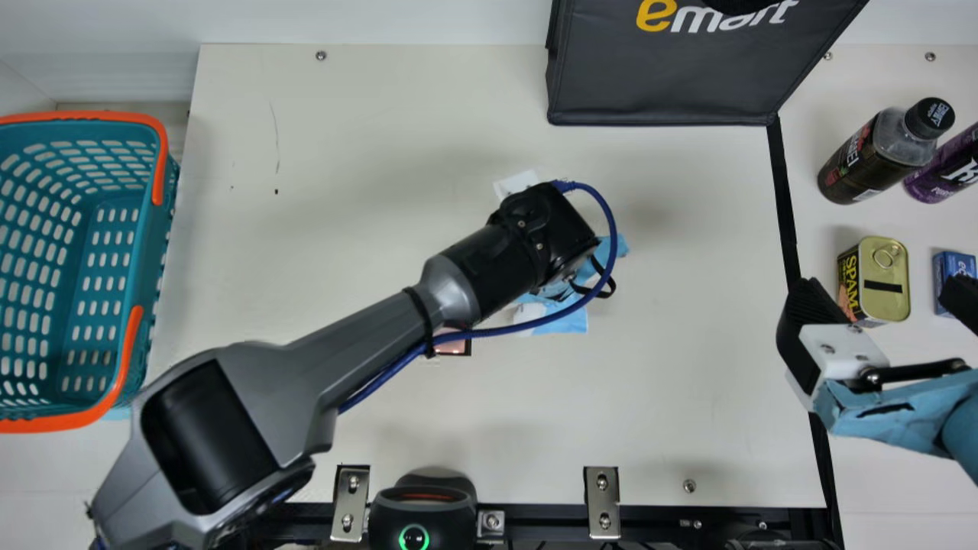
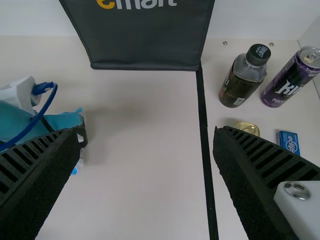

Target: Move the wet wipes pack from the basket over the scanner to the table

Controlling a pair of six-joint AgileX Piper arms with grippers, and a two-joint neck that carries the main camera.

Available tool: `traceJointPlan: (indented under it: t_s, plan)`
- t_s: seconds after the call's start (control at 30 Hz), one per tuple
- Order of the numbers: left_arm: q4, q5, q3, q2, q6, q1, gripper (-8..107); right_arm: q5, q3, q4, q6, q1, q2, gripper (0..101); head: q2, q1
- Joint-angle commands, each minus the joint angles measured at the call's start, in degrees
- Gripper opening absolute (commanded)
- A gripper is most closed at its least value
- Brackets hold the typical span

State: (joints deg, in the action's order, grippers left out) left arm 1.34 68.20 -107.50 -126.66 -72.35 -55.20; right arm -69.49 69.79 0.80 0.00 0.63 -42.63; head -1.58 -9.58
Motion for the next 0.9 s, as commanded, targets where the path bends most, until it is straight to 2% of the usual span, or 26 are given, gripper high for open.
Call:
traceJointPlan:
  t_s: [0.0,0.2,0.5,0.7,0.87]
  plan:
    - [-0.3,0.3,-1.1,-1.0,-0.2,-0.1,5,0.0,0.0,0.0,0.0,0.0,0.0,95,0.0,1.7]
    - [-1.7,0.9,-2.9,-2.7,-0.3,0.1,25,0.0,0.0,0.0,0.0,0.0,0.0,95,0.0,1.7]
    - [-4.0,0.2,-2.9,-2.9,1.1,0.7,55,0.0,0.0,0.0,0.0,0.0,0.0,95,0.0,1.7]
    - [-6.0,-1.5,-1.3,-1.8,3.1,1.3,76,0.0,0.0,0.0,0.0,0.0,0.0,95,0.0,1.7]
    - [-9.4,-4.8,2.2,1.3,7.3,2.6,90,0.0,0.0,0.0,0.0,0.0,0.0,95,0.0,1.7]
